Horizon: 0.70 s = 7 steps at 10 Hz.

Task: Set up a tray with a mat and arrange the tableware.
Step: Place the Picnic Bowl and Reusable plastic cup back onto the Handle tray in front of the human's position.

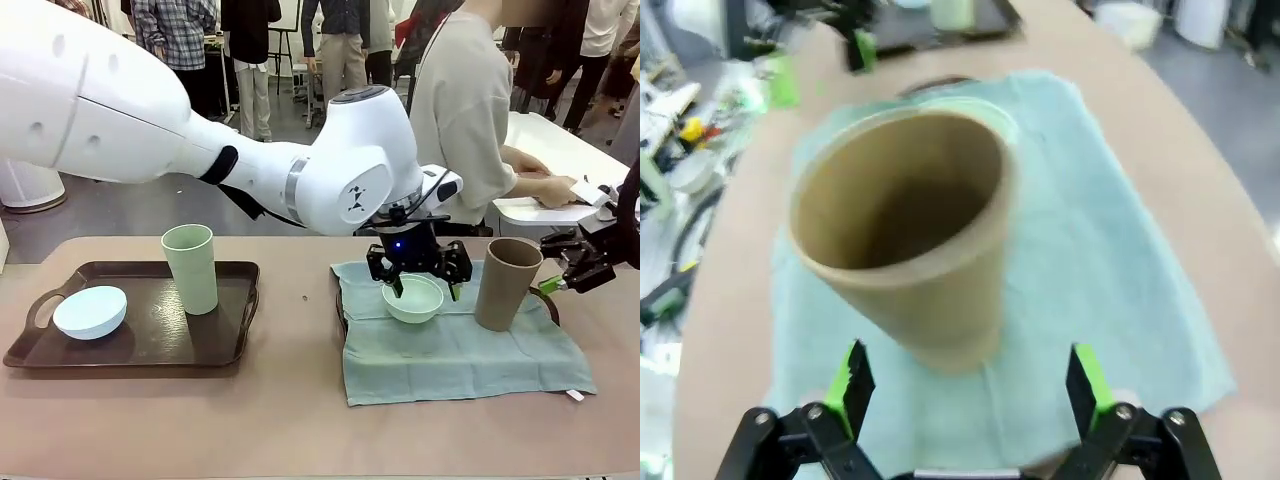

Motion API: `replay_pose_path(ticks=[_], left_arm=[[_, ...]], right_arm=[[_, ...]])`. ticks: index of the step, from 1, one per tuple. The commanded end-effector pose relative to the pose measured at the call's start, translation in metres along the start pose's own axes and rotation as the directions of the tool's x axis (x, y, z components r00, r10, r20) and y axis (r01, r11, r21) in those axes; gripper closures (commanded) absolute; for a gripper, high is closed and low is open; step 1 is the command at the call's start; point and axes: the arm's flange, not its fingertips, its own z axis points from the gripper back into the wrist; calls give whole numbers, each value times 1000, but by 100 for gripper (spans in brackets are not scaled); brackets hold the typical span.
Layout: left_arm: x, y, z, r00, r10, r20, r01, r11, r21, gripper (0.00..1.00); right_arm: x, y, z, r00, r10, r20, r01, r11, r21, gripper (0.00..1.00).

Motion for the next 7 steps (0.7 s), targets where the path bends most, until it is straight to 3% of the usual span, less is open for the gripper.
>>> replay_pose_path(ticks=[1,3,5,7], left_arm=[[-25,17,27,1000,-4,27,3,1000,27,0],[-32,29,53,997,67,41,-71,990,122,0],[-33,53,79,980,196,18,-195,949,247,0],[-43,82,111,955,296,28,-289,899,330,0]], right_arm=[[19,9,6,973,-163,-163,150,985,-86,0],[60,28,35,901,-299,-314,252,951,-181,0],[123,64,58,839,-372,-397,261,915,-307,0],[170,104,68,736,-490,-467,319,860,-399,0]])
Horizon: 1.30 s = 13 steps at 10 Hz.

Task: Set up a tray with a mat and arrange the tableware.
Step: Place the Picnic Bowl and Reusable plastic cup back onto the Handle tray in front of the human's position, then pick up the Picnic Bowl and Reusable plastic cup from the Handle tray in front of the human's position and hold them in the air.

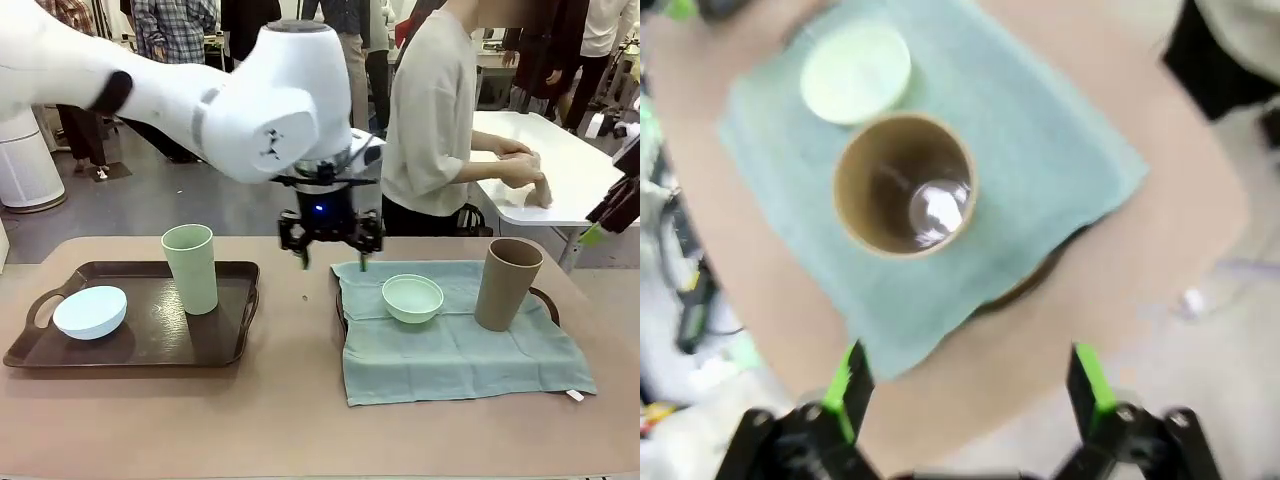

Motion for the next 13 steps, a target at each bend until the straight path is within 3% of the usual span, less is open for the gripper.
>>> replay_pose_path(ticks=[1,3,4,6,7,13], left_arm=[[-14,25,26,995,98,4,-98,991,91,0],[-23,62,57,976,212,49,-217,965,148,0],[-30,77,70,964,255,74,-264,950,168,0],[-44,98,90,953,286,100,-300,933,198,0],[-20,82,81,969,241,53,-246,958,145,0],[-20,82,81,969,241,53,-246,958,145,0]], right_arm=[[13,52,20,991,-86,-107,84,996,-24,0],[36,103,39,971,-155,-181,135,983,-121,0],[48,116,42,967,-181,-177,149,972,-179,0],[71,126,45,973,-218,-70,197,954,-225,0],[52,122,54,975,-168,-143,143,975,-169,0],[52,122,54,975,-168,-143,143,975,-169,0]])
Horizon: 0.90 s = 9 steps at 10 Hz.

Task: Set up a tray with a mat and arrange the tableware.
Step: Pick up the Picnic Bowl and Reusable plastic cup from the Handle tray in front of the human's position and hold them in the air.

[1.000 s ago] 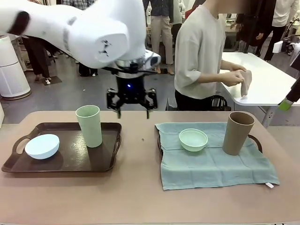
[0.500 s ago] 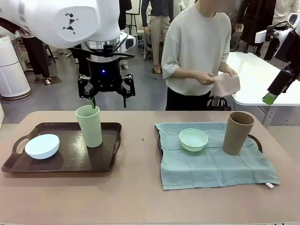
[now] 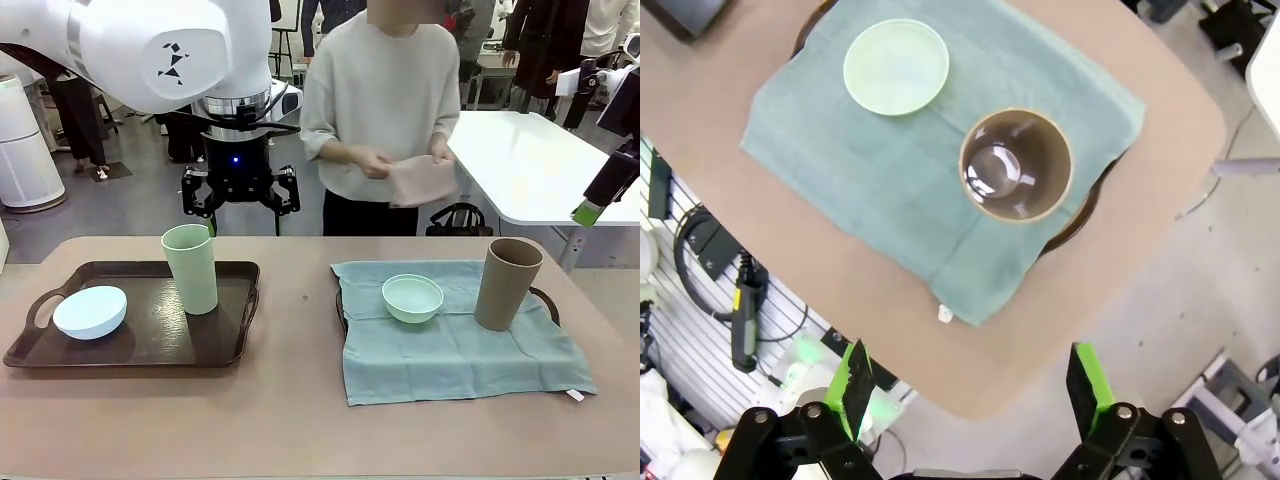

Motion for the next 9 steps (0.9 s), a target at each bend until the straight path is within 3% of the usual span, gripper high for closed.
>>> replay_pose_path(ticks=[1,7,9], left_arm=[[2,2,2,1000,-3,3,3,1000,-13,0],[1,0,2,1000,2,2,-2,1000,-2,0],[7,57,-10,985,-156,-68,150,985,-81,0]], right_arm=[[-1,0,-1,1000,14,-16,-14,1000,-5,0],[1,1,0,1000,6,1,-6,1000,2,0],[-12,-8,-14,991,-109,-81,108,994,-21,0]])
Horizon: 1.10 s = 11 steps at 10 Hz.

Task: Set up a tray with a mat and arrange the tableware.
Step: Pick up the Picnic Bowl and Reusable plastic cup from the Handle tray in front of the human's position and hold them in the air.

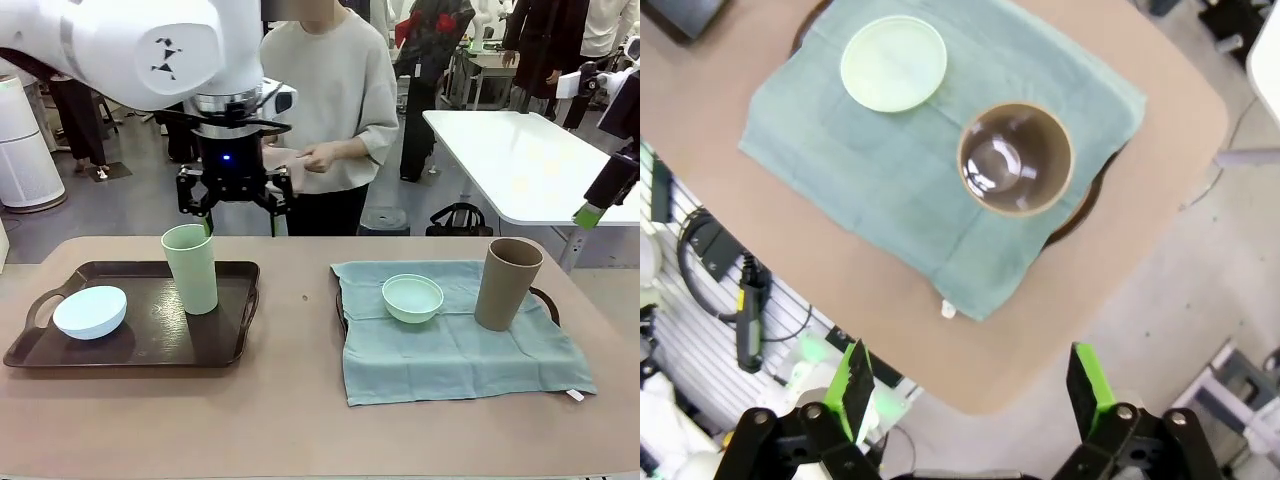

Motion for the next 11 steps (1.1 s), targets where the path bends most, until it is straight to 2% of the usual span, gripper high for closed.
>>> replay_pose_path(ticks=[1,3,5,7,8,9,10,11], left_arm=[[-2,72,-12,992,-122,-42,120,991,-56,0],[0,138,-16,985,-163,-51,157,982,-108,0],[-13,203,-11,994,-111,-18,107,983,-146,0],[-34,271,-13,999,-42,-3,40,977,-207,0],[-42,299,-16,1000,7,-8,-8,973,-229,0],[-52,321,-15,999,43,4,-41,963,-267,0],[-60,340,-14,996,90,20,-78,941,-330,0],[-64,355,-14,986,169,13,-149,899,-411,0]], right_arm=[[-13,-8,-14,991,-106,-78,105,994,-11,0],[-24,-20,-16,967,-224,-119,225,974,-7,0],[-54,-52,0,946,-313,-81,316,948,37,0],[-94,-90,8,894,-442,-79,447,891,72,0],[-113,-108,8,876,-475,-87,483,867,124,0],[-134,-125,10,875,-479,-67,480,845,236,0],[-152,-144,12,863,-505,1,468,801,372,0],[-165,-154,8,869,-494,24,431,781,451,0]])
